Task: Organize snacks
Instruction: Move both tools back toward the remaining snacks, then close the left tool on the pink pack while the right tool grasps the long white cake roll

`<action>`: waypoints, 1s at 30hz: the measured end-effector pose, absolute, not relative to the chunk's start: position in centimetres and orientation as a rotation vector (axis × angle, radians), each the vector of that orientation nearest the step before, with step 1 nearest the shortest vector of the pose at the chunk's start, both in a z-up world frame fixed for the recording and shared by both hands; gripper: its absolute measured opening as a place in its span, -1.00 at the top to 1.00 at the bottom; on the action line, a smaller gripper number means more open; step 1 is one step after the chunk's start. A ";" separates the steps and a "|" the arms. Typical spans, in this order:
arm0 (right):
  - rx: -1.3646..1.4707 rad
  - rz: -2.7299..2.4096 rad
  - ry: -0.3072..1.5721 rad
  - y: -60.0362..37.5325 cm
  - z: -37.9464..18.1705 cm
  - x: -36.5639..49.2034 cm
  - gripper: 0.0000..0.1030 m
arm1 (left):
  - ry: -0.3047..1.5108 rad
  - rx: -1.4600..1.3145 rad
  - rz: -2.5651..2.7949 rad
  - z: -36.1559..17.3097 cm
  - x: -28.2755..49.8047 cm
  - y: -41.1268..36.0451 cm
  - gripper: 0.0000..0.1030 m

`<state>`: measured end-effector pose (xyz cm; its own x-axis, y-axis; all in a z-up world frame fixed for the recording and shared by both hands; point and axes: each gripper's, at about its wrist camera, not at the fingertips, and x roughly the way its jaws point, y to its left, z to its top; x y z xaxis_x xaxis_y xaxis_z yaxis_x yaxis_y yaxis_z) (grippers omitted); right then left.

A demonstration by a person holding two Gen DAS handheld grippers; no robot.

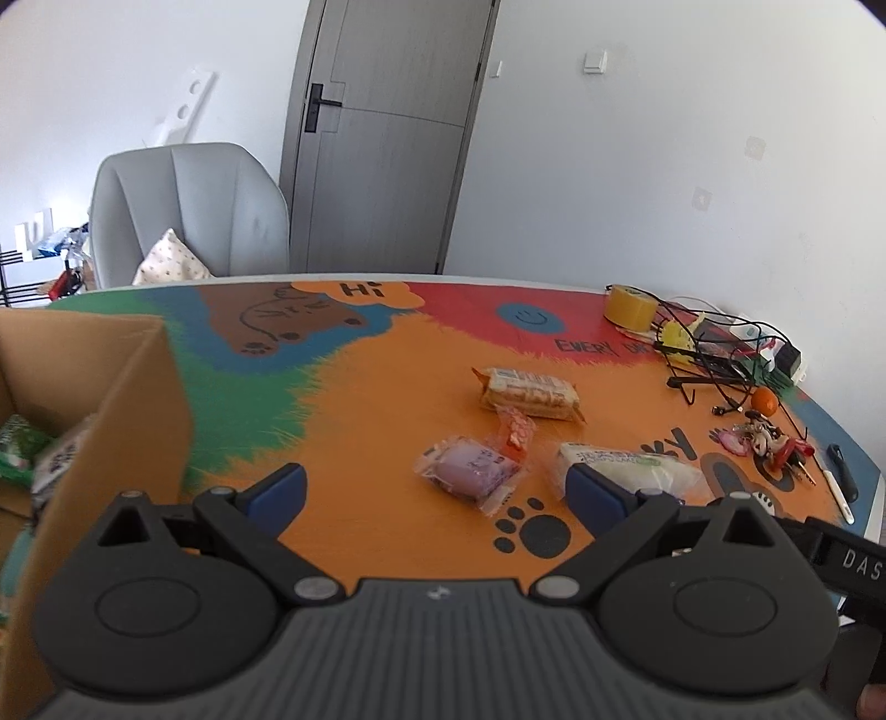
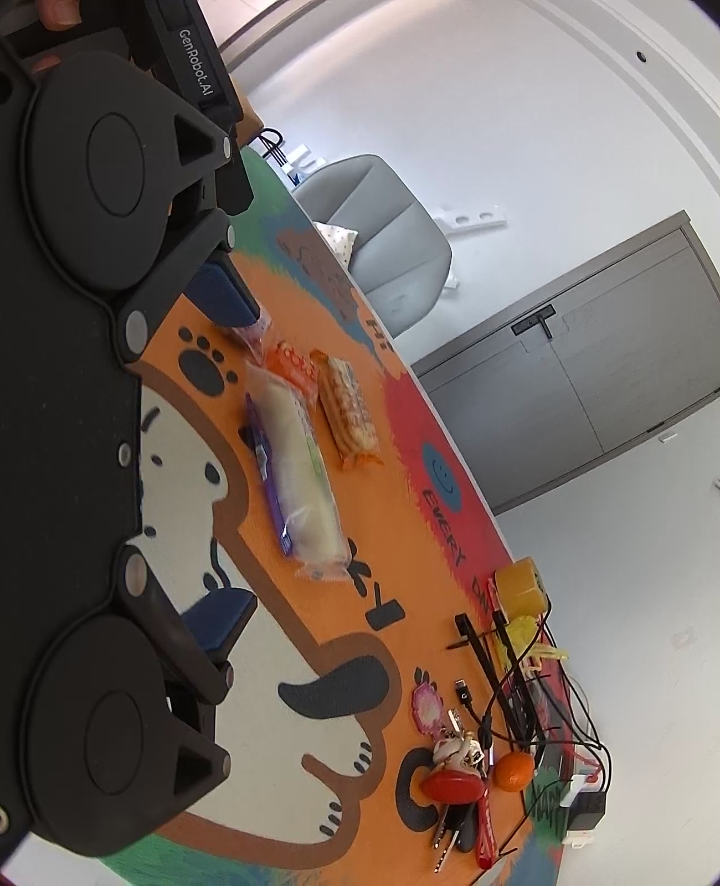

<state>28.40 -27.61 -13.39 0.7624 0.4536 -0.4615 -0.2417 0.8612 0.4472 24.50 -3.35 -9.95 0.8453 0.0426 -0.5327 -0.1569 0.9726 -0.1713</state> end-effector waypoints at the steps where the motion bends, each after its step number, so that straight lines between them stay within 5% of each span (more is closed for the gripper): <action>1: 0.381 0.387 0.597 -27.7 -13.5 28.6 -0.94 | 0.559 -0.215 0.106 -10.0 24.8 -3.4 -0.93; 10: 0.424 0.415 0.638 -27.8 -14.5 31.2 -0.49 | 0.581 -0.200 0.111 -11.2 27.6 -3.9 -0.88; 23: 0.455 0.424 0.700 -26.6 -15.3 36.1 -0.52 | 0.650 -0.193 0.132 -12.6 32.0 -3.4 -0.85; 30: 0.437 0.403 0.710 -25.9 -15.1 38.4 -0.70 | 0.681 -0.181 0.140 -13.6 34.4 -3.5 -0.80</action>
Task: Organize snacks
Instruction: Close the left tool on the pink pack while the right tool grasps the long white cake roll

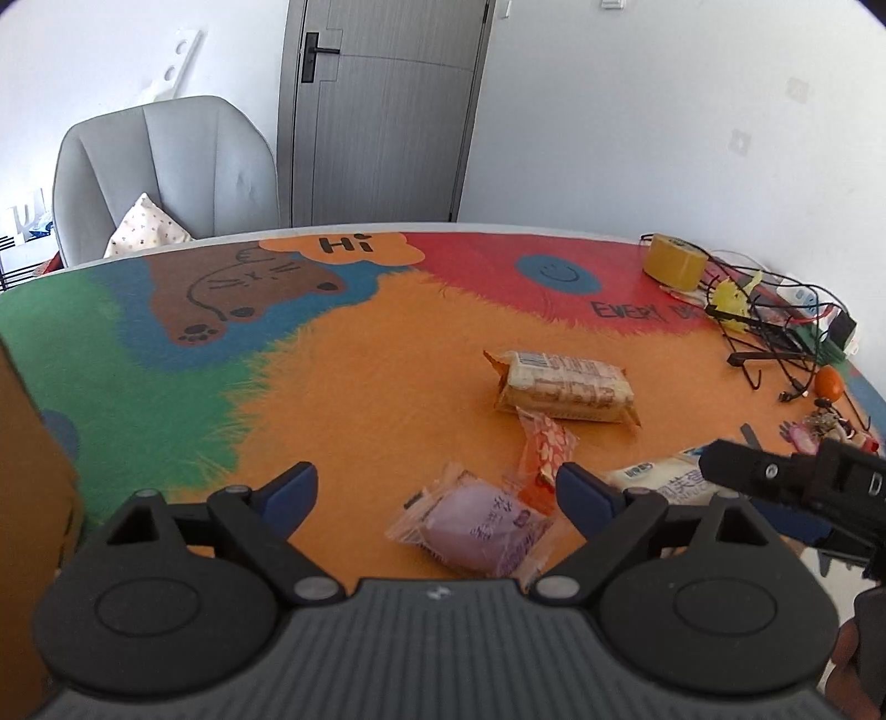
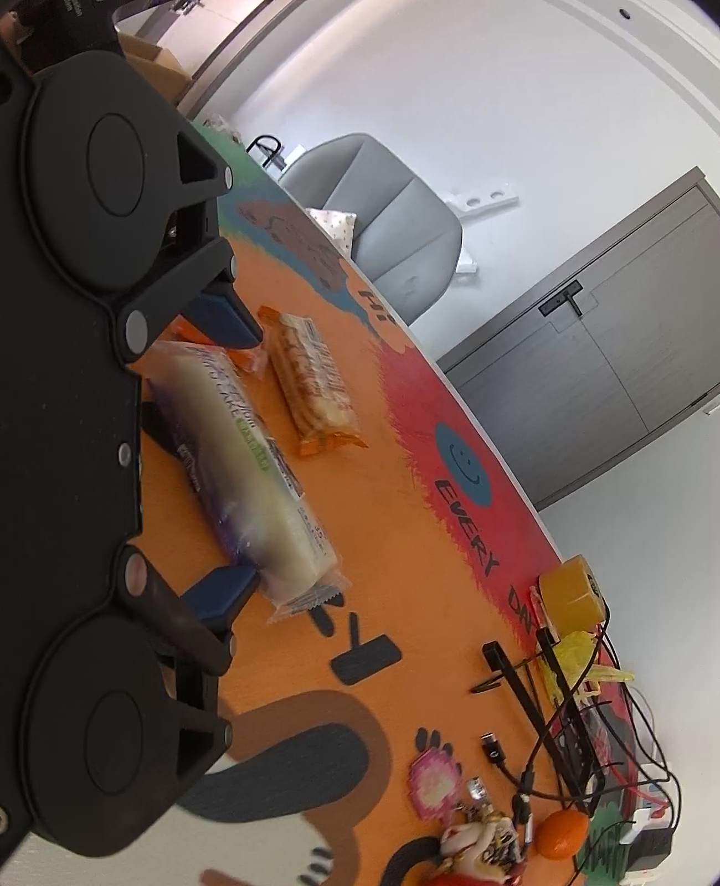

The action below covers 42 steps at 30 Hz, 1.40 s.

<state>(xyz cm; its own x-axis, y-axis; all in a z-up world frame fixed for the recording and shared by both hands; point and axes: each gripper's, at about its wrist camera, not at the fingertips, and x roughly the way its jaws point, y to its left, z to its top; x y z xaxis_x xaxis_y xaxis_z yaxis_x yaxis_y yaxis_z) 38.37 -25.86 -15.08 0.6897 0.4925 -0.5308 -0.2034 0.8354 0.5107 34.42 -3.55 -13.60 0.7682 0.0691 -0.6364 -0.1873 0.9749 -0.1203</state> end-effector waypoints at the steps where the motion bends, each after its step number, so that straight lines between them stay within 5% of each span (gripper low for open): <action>1: 0.431 0.395 0.712 -25.7 -15.1 38.6 -0.72 | 0.687 -0.181 0.141 -13.8 34.7 -3.6 -0.79; 18: 0.272 0.313 0.714 -22.3 -15.0 40.0 -0.71 | 0.742 -0.124 0.071 -15.2 35.2 -4.7 -0.78; 27: 0.262 0.322 0.737 -23.5 -14.7 38.2 -0.38 | 0.736 -0.083 0.050 -15.0 34.2 -5.3 -0.14; 42: 0.276 0.353 0.738 -26.0 -14.7 34.3 -0.11 | 0.726 -0.137 0.037 -14.2 31.0 -5.3 0.08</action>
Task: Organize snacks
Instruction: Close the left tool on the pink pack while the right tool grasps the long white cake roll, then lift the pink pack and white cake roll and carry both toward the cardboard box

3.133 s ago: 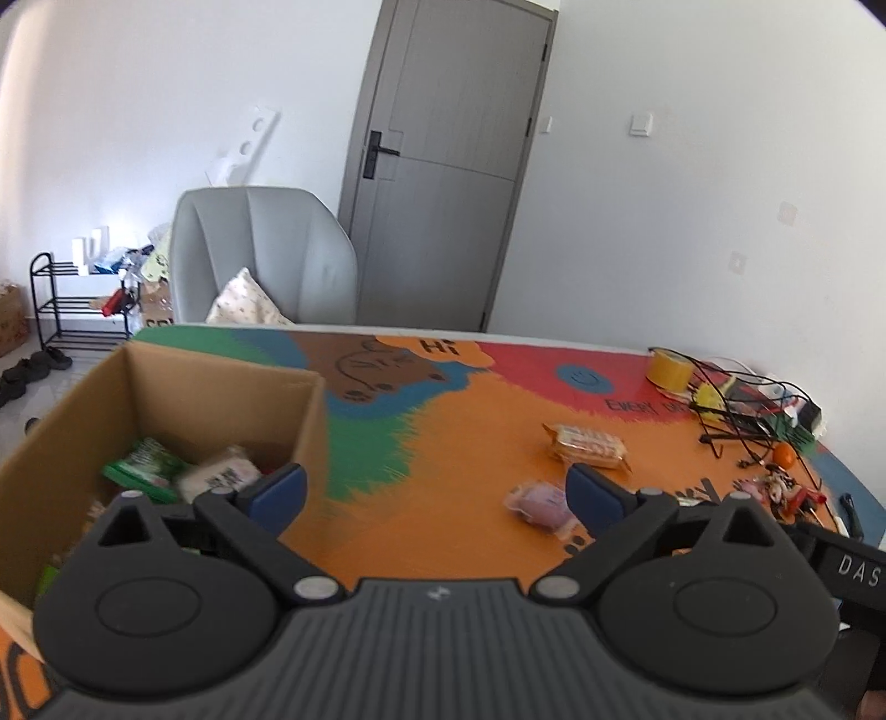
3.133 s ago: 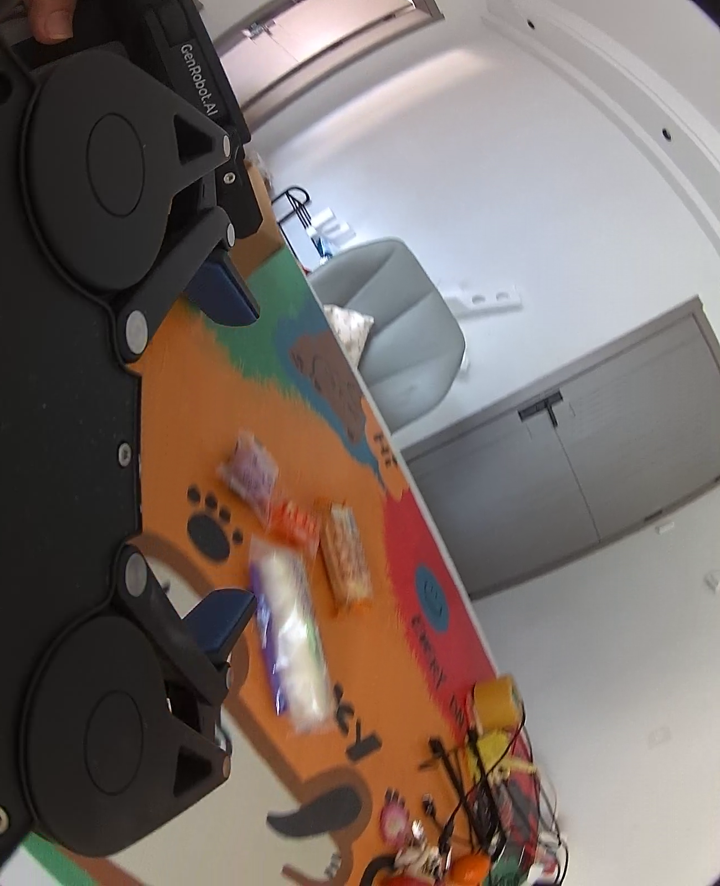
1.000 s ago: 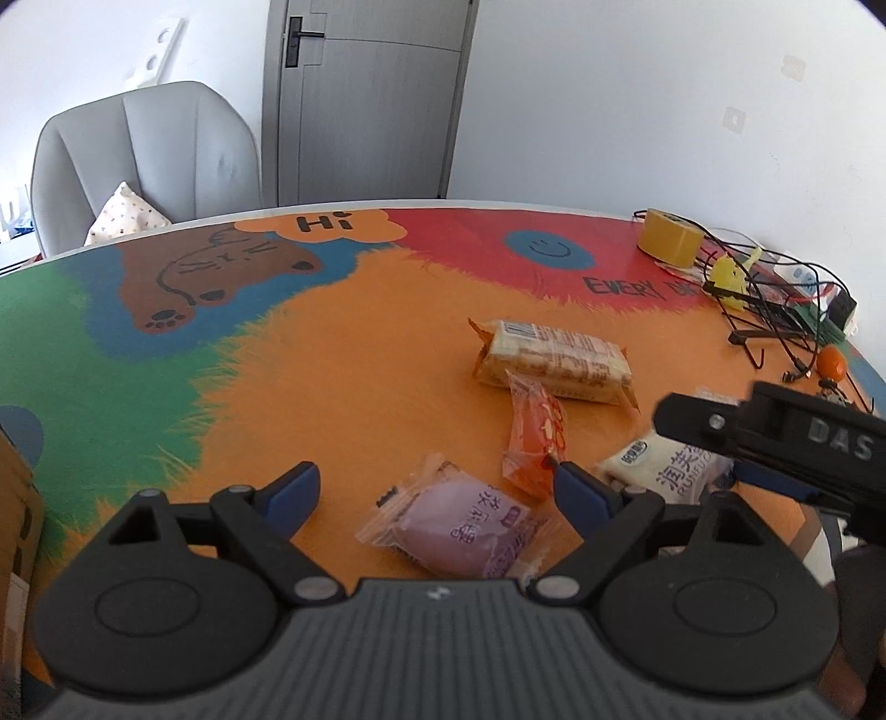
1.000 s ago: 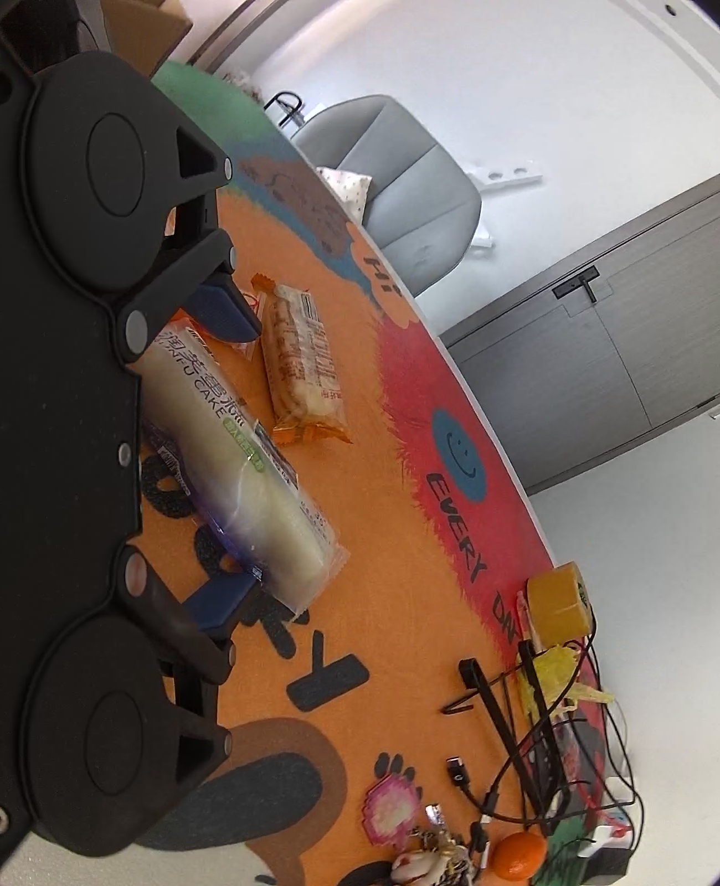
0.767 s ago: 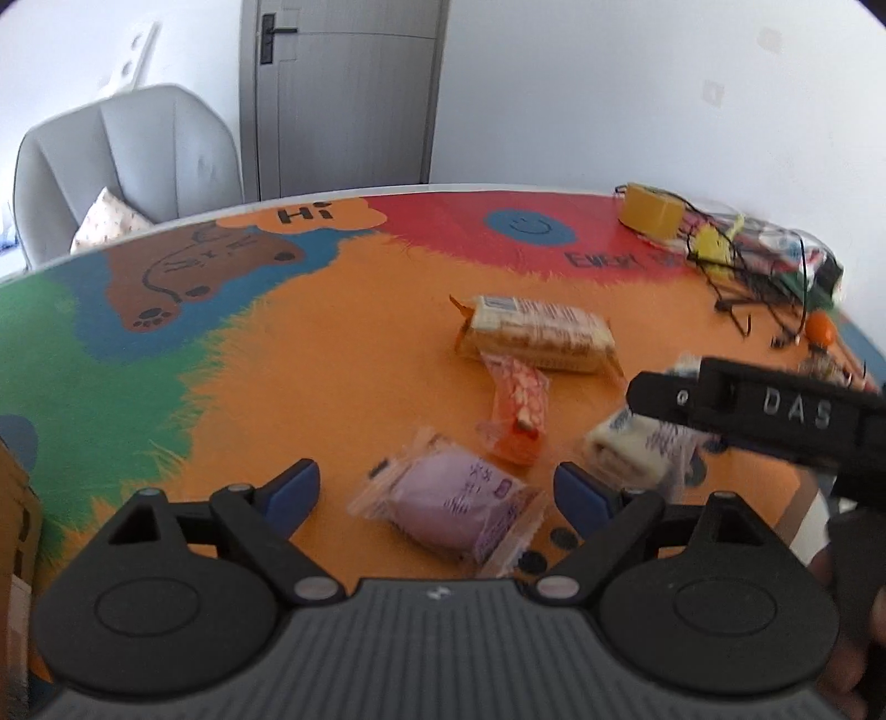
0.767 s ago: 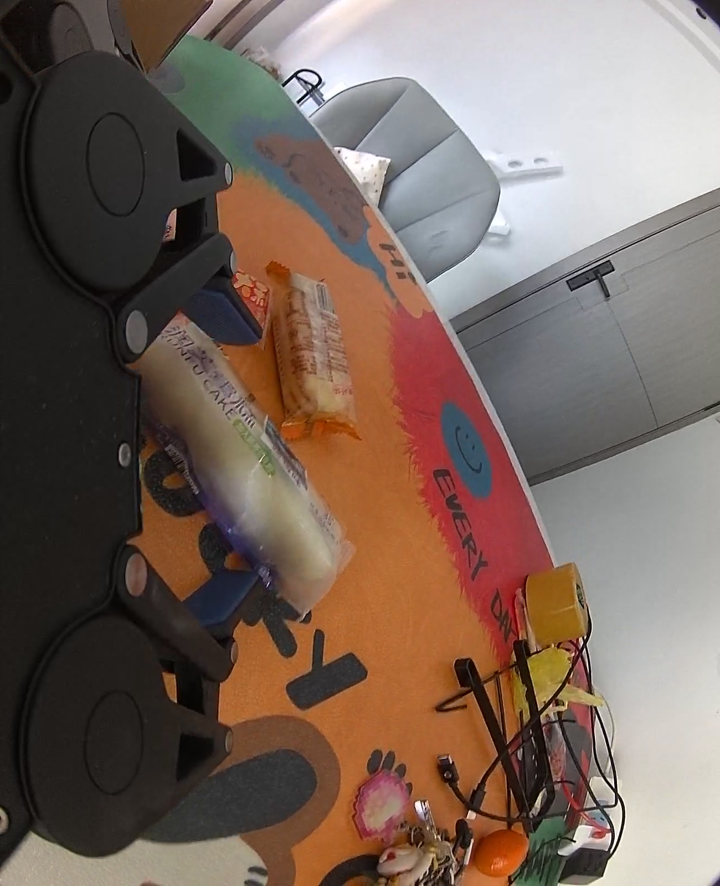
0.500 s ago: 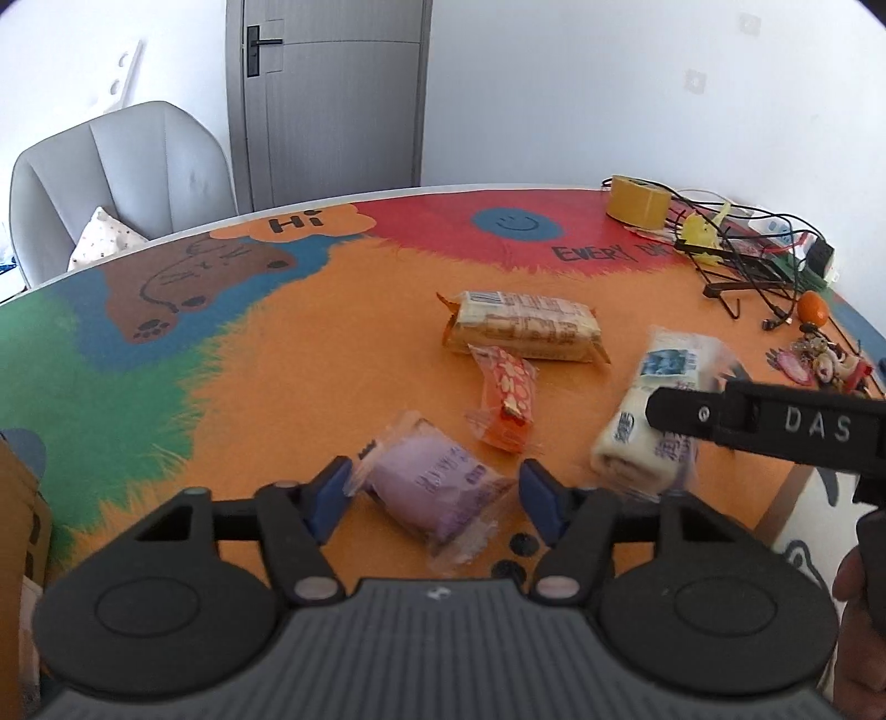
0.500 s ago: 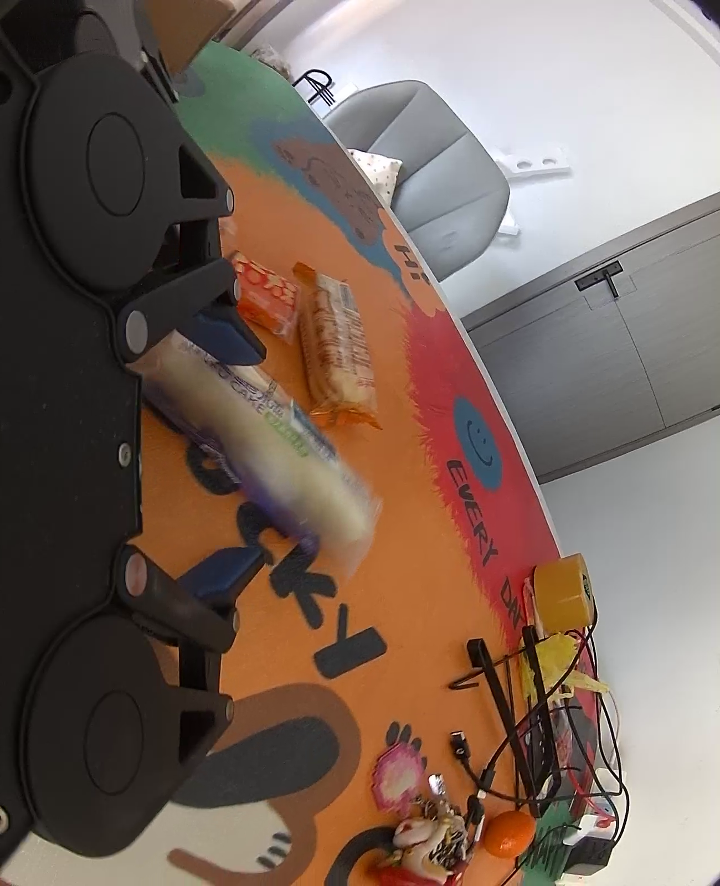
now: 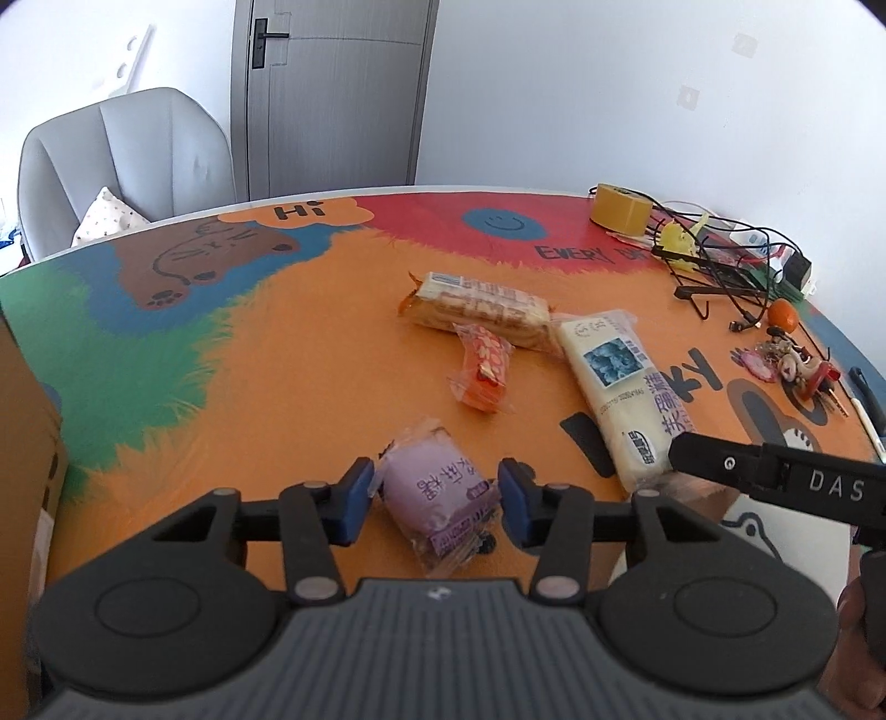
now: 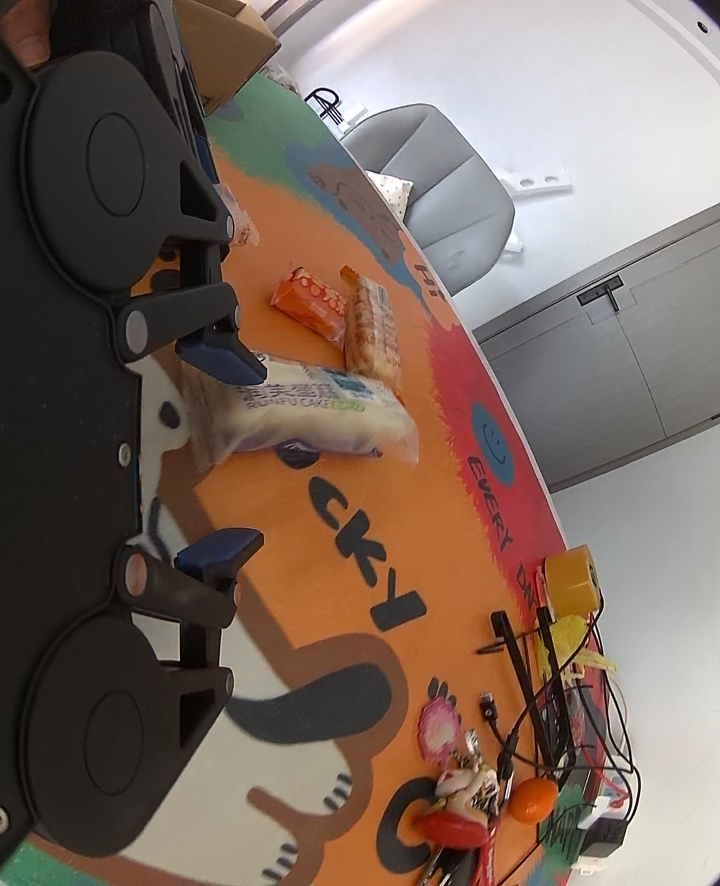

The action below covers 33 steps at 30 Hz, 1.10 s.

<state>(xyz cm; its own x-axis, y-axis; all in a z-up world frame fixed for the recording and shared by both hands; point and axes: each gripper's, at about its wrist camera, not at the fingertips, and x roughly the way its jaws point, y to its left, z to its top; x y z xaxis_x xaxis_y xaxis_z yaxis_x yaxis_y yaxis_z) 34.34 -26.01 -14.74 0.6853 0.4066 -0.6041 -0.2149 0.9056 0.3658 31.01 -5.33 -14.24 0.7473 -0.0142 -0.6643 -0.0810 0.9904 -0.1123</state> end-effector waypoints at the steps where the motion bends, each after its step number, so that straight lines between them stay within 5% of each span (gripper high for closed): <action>1: 0.278 0.348 0.739 -26.2 -14.7 34.2 -0.11 | 0.721 -0.138 0.037 -14.1 30.8 -5.4 0.08; 29: 0.085 0.376 0.677 -19.6 -15.1 36.2 -0.20 | 0.684 -0.185 0.144 -12.6 28.8 -0.9 0.08; 33: 0.055 0.378 0.681 -19.7 -14.9 35.8 0.27 | 0.677 -0.188 0.149 -12.3 28.5 -0.8 0.08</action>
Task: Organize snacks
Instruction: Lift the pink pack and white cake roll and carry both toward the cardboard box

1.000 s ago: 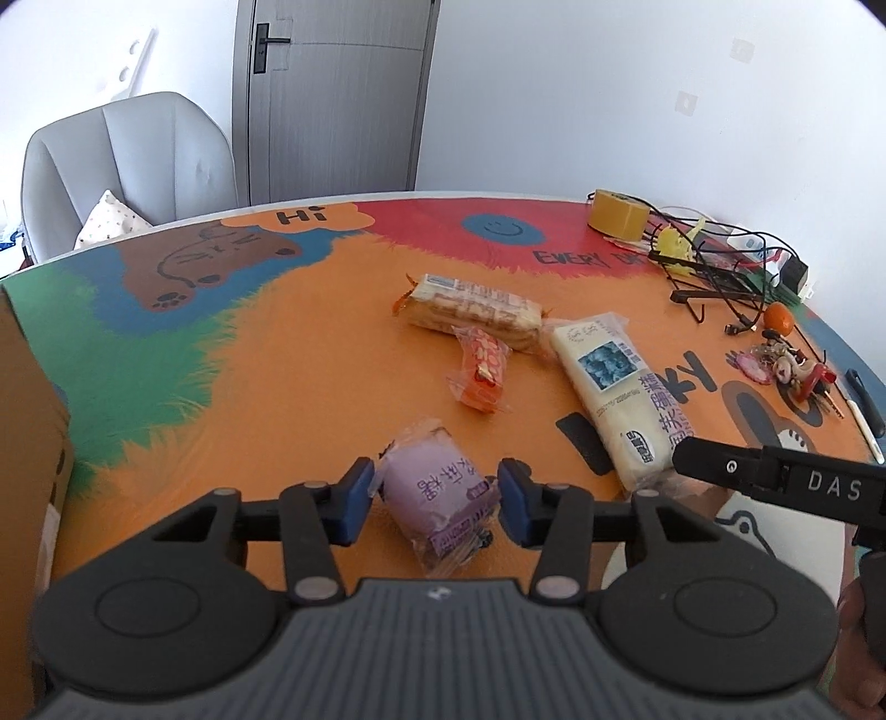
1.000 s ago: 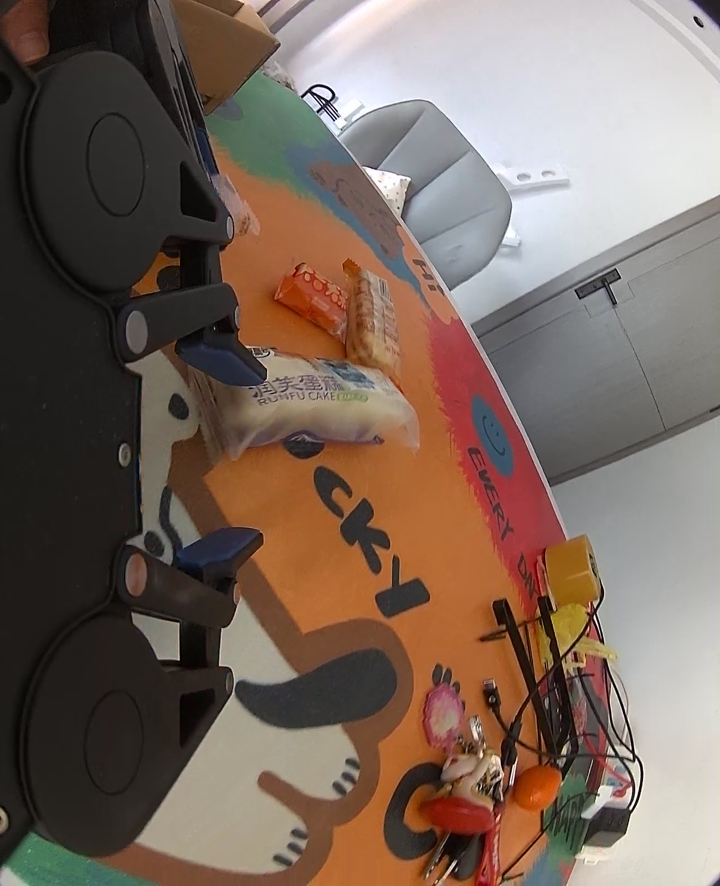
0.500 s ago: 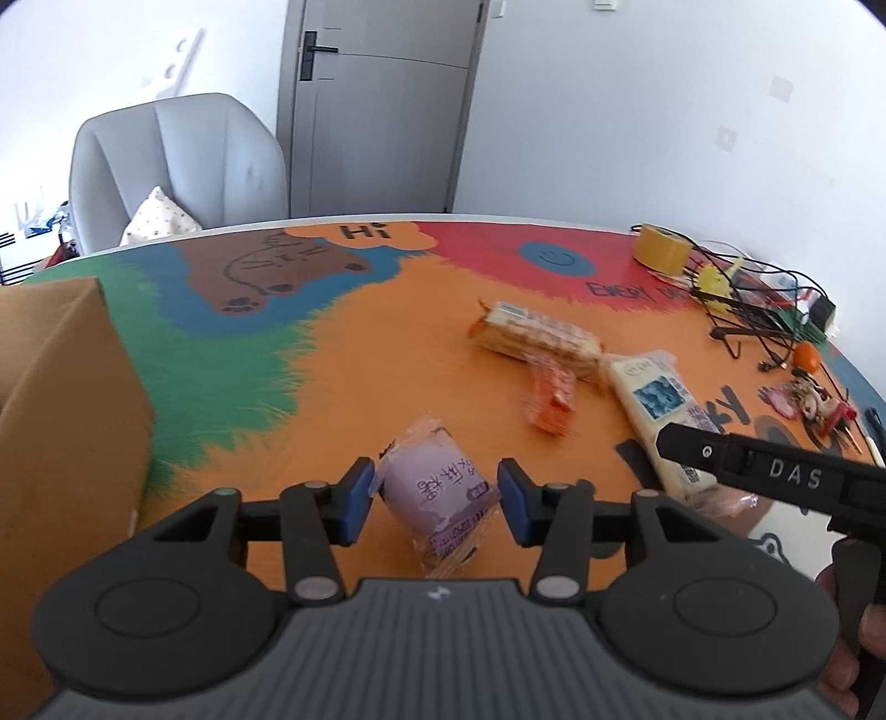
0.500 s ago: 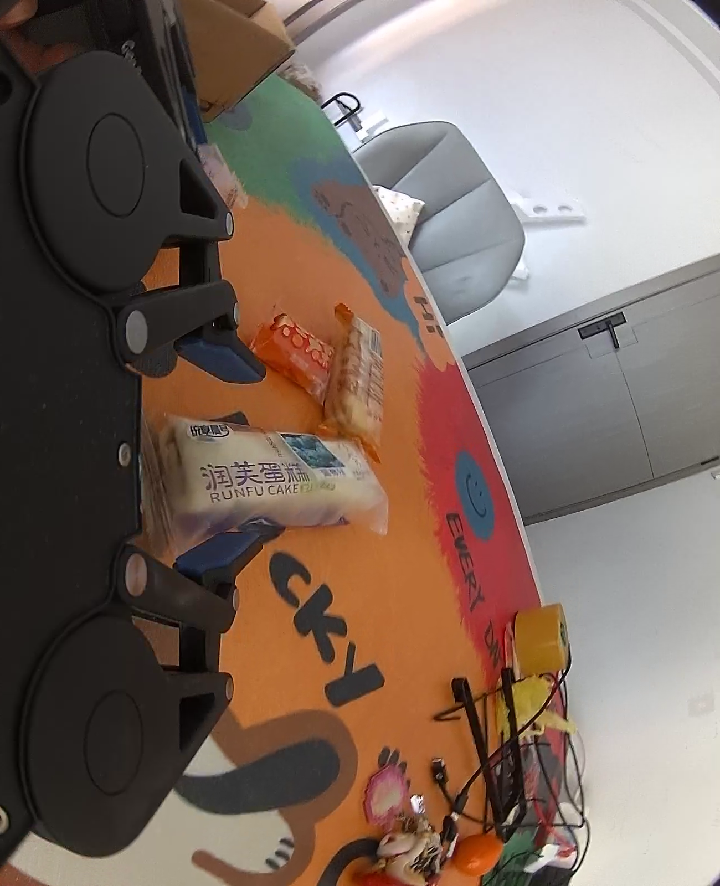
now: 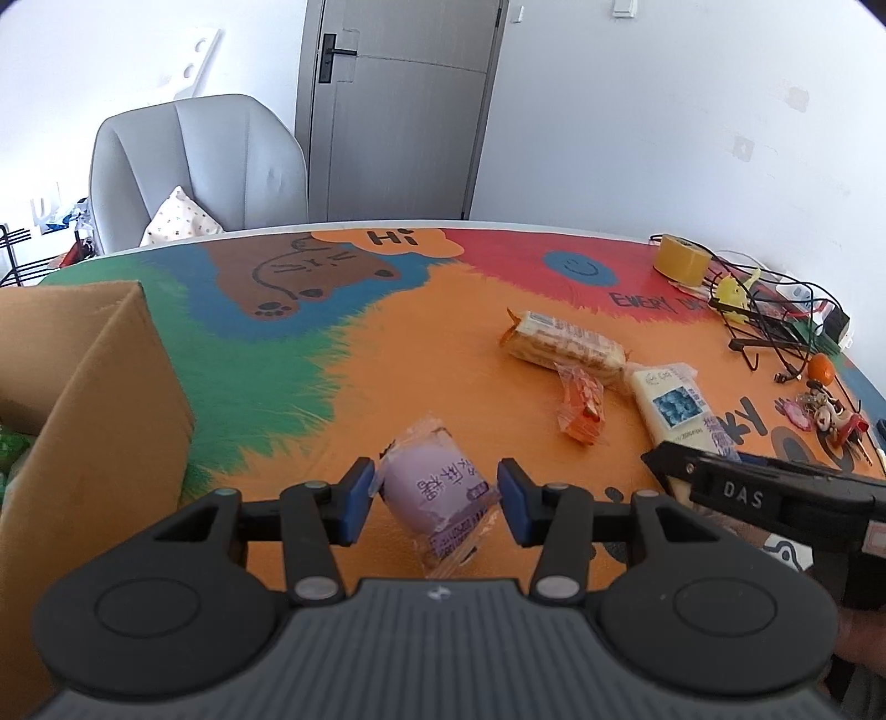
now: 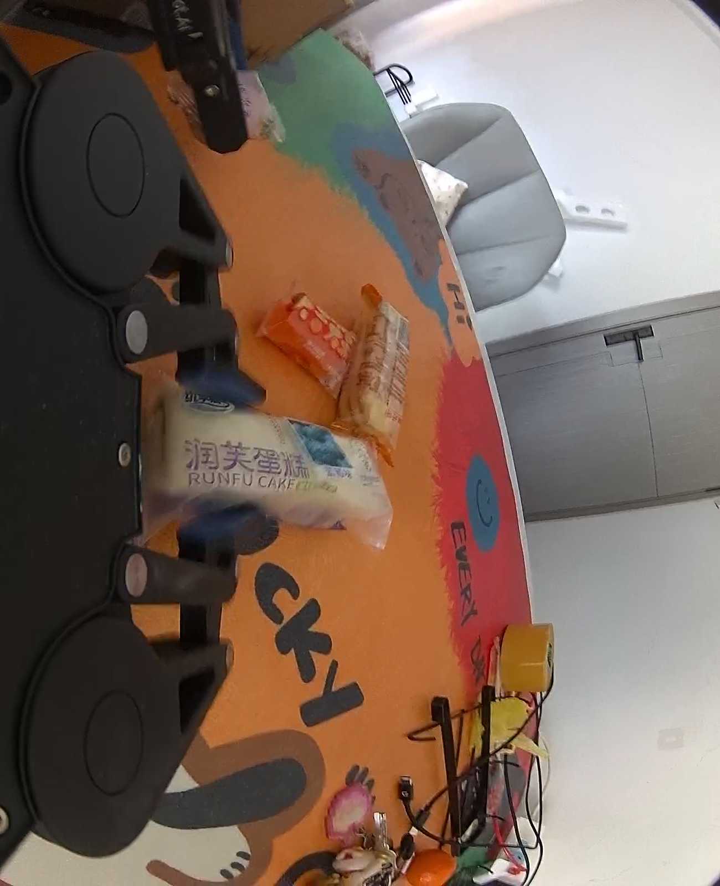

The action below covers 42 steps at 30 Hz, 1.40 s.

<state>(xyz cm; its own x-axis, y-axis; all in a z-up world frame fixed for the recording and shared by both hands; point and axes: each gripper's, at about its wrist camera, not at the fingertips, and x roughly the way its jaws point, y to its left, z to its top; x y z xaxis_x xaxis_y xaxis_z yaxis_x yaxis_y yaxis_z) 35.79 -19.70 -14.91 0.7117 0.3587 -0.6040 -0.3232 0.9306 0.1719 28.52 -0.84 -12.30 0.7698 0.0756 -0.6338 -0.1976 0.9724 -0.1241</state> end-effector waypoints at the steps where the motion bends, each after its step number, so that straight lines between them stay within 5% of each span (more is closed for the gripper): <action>1: 0.065 0.388 0.685 -20.0 -14.8 35.6 0.32 | 0.674 -0.190 0.148 -12.2 28.4 -0.9 0.08; 42: 0.240 0.579 0.512 -17.8 -7.5 26.0 0.41 | 0.423 -0.207 0.160 -3.9 17.1 1.9 0.08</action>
<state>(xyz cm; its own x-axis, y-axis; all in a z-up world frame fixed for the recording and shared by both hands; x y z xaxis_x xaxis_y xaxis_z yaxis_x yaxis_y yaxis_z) 26.01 -17.78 -7.48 0.7174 0.5760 -0.3918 -0.4595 0.8140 0.3553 17.11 1.95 -3.88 0.9000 0.1107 -0.4216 -0.1964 0.9664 -0.1656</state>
